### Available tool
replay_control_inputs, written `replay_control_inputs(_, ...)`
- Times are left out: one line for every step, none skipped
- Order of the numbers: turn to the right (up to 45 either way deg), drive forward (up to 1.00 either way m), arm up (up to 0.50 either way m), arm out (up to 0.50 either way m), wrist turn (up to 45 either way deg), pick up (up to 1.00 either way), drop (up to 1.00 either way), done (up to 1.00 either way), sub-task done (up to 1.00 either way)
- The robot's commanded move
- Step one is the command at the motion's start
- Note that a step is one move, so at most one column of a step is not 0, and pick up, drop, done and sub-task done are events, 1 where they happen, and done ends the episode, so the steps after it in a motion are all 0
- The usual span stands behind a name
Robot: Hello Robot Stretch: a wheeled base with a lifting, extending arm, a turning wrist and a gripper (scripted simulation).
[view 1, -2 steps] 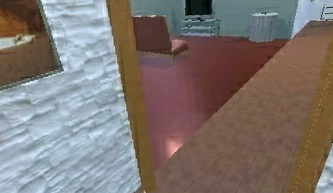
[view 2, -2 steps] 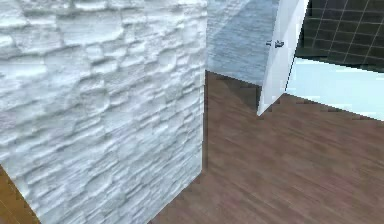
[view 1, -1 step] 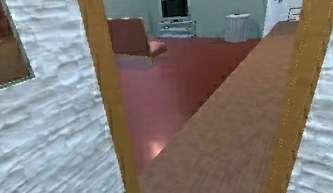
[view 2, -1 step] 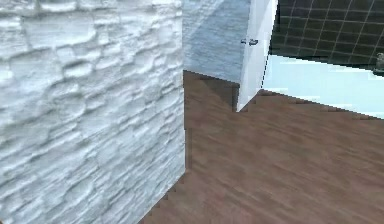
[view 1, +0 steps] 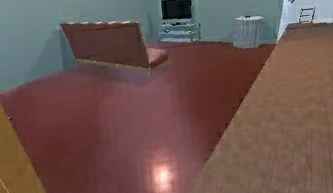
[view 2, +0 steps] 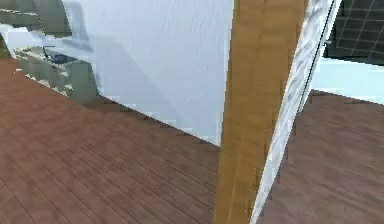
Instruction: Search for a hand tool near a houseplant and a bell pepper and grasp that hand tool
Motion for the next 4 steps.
replay_control_inputs(33.0, 0.00, 0.00, 0.00, 0.0, 0.00, 0.00, 0.00, 0.00)
replay_control_inputs(0.0, 0.30, 0.00, 0.00, 0.0, 0.00, 0.00, 0.00, 0.00)
replay_control_inputs(3.0, 0.00, 0.00, 0.00, 0.0, 0.00, 0.00, 0.00, 0.00)
replay_control_inputs(0.0, 1.00, 0.00, 0.00, 0.0, 0.00, 0.00, 0.00, 0.00)
